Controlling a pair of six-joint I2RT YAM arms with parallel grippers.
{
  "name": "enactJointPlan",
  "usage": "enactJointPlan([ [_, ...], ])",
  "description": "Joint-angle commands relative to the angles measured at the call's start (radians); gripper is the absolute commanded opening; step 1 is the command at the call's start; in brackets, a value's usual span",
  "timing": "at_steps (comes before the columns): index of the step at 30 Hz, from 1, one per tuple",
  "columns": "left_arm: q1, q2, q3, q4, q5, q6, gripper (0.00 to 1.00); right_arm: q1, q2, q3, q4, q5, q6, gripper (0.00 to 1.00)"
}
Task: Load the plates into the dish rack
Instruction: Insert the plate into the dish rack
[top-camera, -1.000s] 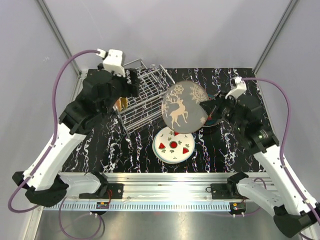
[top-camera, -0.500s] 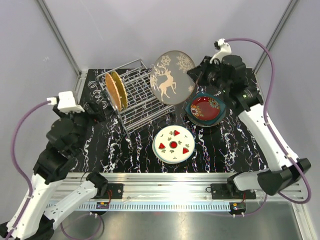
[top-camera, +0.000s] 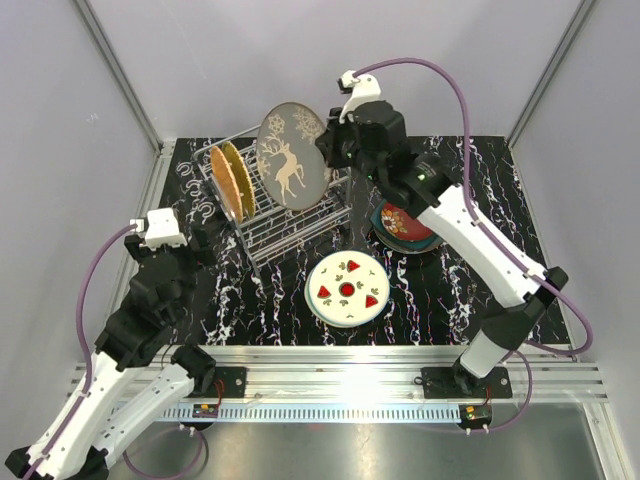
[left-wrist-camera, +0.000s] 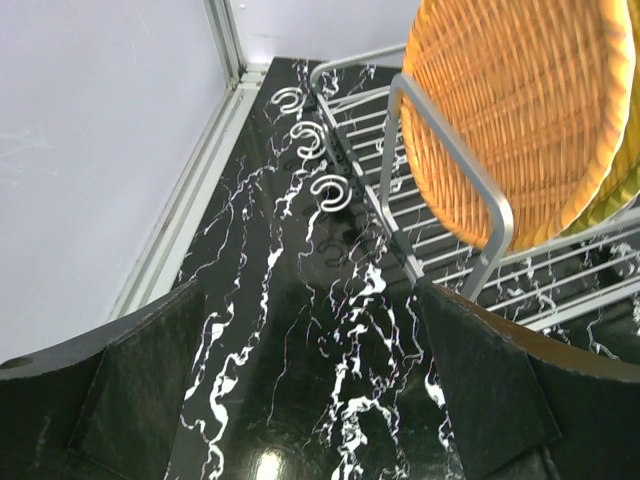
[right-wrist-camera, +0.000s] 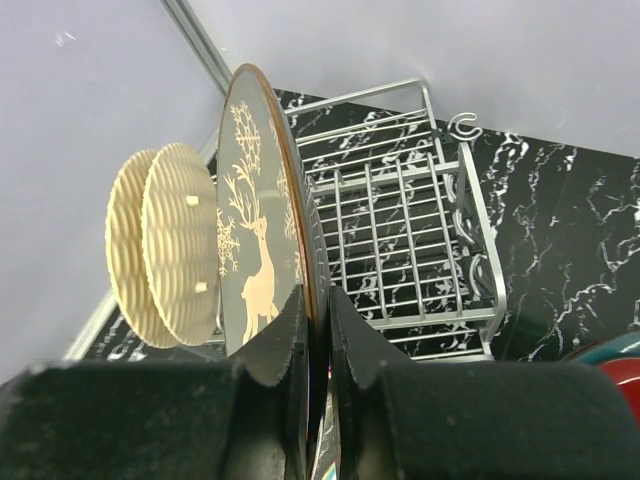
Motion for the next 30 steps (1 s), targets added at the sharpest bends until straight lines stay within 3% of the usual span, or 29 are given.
enactJointPlan([
  [1, 0.002, 0.004, -0.016, 0.084, -0.021, -0.002, 0.93, 0.037, 0.001, 0.101, 0.127, 0.146, -0.033, 0.0],
  [30, 0.002, 0.028, -0.033, 0.089, 0.036, -0.005, 0.98, 0.163, 0.104, 0.225, 0.122, 0.275, -0.159, 0.0],
])
